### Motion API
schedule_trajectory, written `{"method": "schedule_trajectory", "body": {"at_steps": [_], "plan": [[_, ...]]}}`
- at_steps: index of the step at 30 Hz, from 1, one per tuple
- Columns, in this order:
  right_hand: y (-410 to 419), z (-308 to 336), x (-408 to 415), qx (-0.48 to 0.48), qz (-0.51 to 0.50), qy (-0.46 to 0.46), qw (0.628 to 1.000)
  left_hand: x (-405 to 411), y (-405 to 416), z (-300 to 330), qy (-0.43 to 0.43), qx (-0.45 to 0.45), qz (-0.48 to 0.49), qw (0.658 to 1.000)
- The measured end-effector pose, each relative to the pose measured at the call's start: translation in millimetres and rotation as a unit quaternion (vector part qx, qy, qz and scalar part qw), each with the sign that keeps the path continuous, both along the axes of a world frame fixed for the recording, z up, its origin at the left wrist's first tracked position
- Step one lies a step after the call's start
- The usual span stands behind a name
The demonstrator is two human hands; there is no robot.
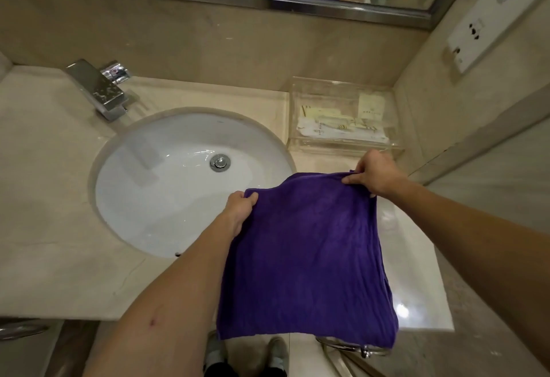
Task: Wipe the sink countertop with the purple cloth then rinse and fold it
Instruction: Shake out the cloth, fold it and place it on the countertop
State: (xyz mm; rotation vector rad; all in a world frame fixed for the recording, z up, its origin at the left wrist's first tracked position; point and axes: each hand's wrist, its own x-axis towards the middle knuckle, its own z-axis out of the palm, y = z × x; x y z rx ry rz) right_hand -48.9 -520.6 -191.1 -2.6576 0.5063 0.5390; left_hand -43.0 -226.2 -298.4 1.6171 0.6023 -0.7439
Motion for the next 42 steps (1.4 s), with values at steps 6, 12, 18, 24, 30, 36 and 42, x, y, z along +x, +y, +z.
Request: {"method": "schedule_trajectory", "body": {"at_steps": [6, 12, 18, 24, 30, 36, 42], "plan": [[-8, 0, 0, -0.015, -0.003, -0.004, 1.0, 8, -6, -7, 0.024, -0.043, 0.002, 0.999], [-15, 2, 1, -0.041, 0.003, -0.014, 0.999, 16, -4, -6, 0.034, -0.104, 0.041, 0.993], [-18, -10, 3, -0.024, -0.013, -0.007, 1.0, 29, -4, 12, 0.033, -0.153, 0.009, 0.988], [-20, -19, 3, 0.054, 0.01, -0.016, 0.998, 32, -5, 10, 0.066, -0.145, -0.066, 0.985], [-25, -23, 2, 0.081, 0.005, -0.027, 0.996, 35, -16, 0, 0.061, -0.105, -0.072, 0.99], [-25, -22, 4, 0.135, -0.019, -0.057, 0.989, 38, -14, 7, 0.058, -0.134, -0.043, 0.988], [-27, -24, -2, 0.176, -0.077, -0.067, 0.979, 43, -15, 17, 0.044, -0.165, -0.019, 0.985]]}}
